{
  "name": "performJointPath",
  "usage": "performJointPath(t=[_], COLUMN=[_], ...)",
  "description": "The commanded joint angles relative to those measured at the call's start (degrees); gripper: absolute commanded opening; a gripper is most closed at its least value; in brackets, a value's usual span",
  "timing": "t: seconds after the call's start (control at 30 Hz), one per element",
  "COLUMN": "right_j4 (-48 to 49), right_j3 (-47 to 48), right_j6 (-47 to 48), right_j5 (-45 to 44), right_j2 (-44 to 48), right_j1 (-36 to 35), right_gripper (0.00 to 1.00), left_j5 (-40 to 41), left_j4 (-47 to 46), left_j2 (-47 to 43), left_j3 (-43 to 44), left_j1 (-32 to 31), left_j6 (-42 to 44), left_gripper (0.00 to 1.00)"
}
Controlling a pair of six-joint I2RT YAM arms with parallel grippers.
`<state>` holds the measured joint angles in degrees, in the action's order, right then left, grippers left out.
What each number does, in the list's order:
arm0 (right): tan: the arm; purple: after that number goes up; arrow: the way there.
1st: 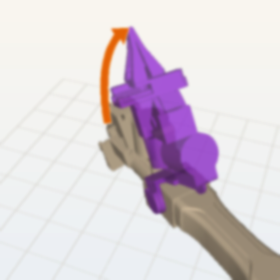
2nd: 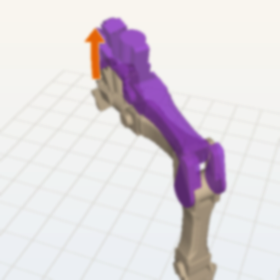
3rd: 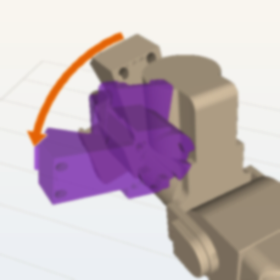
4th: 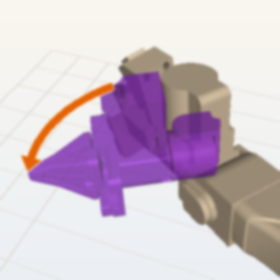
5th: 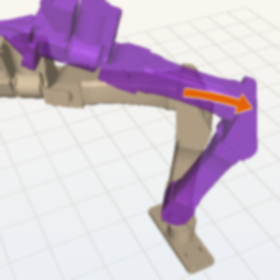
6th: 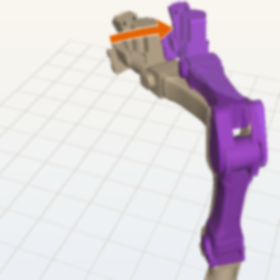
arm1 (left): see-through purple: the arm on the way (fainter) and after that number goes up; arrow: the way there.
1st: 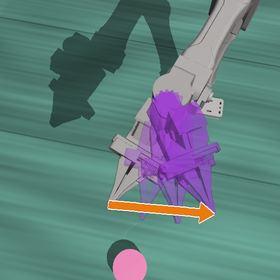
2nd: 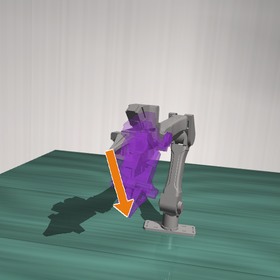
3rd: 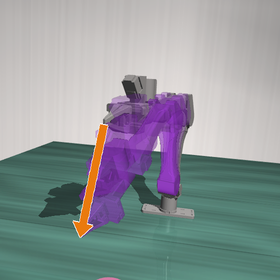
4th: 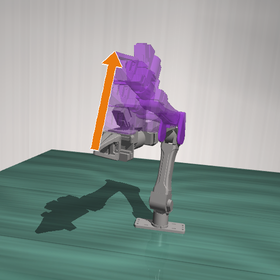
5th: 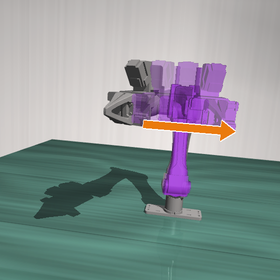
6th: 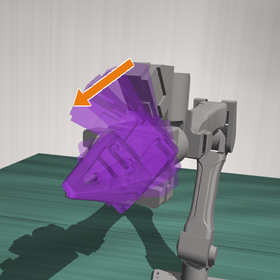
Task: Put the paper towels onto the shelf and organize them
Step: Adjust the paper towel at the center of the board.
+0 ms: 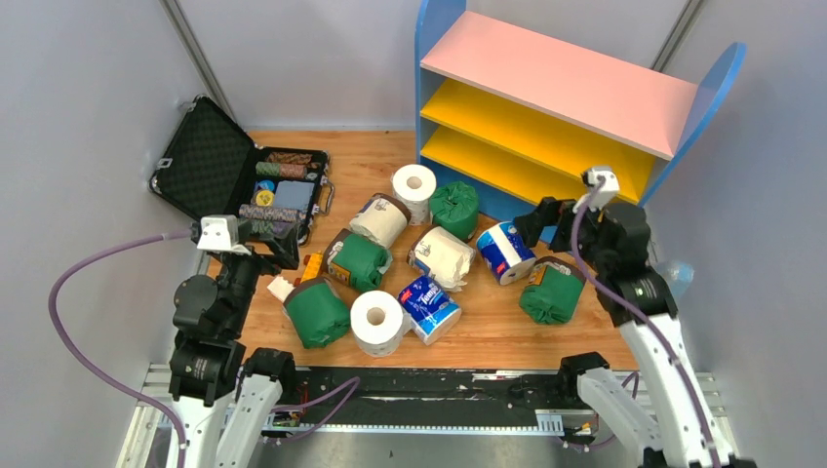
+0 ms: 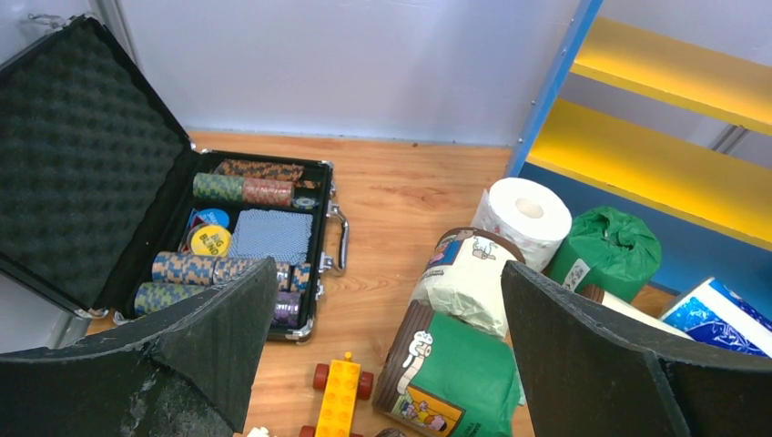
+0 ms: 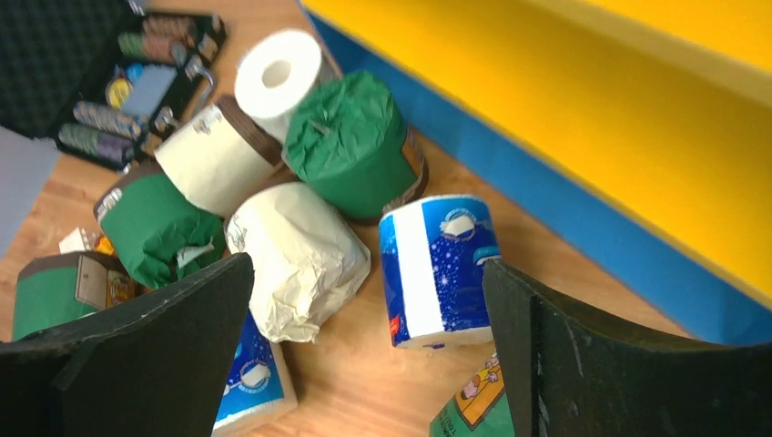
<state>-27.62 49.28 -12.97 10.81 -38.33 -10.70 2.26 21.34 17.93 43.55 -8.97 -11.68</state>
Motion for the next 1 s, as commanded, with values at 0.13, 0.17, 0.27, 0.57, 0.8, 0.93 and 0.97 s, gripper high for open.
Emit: performJointPath(t=[0.13,0.17,0.27,0.57,0.8,0.93,0.97], right_j4=[-6.9,-7.5,-11.1,-12.3,-17.7,-18.6,-19.5], right_j3=[8.8,9.7,14.1,19.6,15.2,11.5,10.9], right_j6=[-4.0,-4.6,-6.5,-11.3,-11.7,-14.1,-15.2], right_j5=[2.2,-0.2,-9.9,-7.9,-18.0,-21.8,-22.6], right_j2=[-19.6,-21.2,-26.6,-34.1,-28.2,-22.2,-21.0], right_j1=[-3.6,-5.3,-10.9,-13.9,-14.1,-14.0,-13.9], right_gripper=[1.00,1.00,1.00,1.00,1.00,1.00,1.00], left_j5=[1.1,1.1,1.3,1.4,1.4,1.4,1.3], left_j4=[-0.6,-0.6,-0.6,-0.5,-0.4,-0.5,-0.4], left_j2=[-1.4,-1.3,-1.2,-1.1,-0.8,-0.5,-0.5], left_j3=[0.3,0.3,0.2,0.3,0.3,0.3,0.3], left_j1=[0.0,0.0,0.0,0.0,0.0,0.0,0.0], left_j6=[-1.1,-1.1,-1.1,-0.9,-0.8,-0.7,-0.6], left_gripper=[1.00,1.00,1.00,1.00,1.00,1.00,1.00])
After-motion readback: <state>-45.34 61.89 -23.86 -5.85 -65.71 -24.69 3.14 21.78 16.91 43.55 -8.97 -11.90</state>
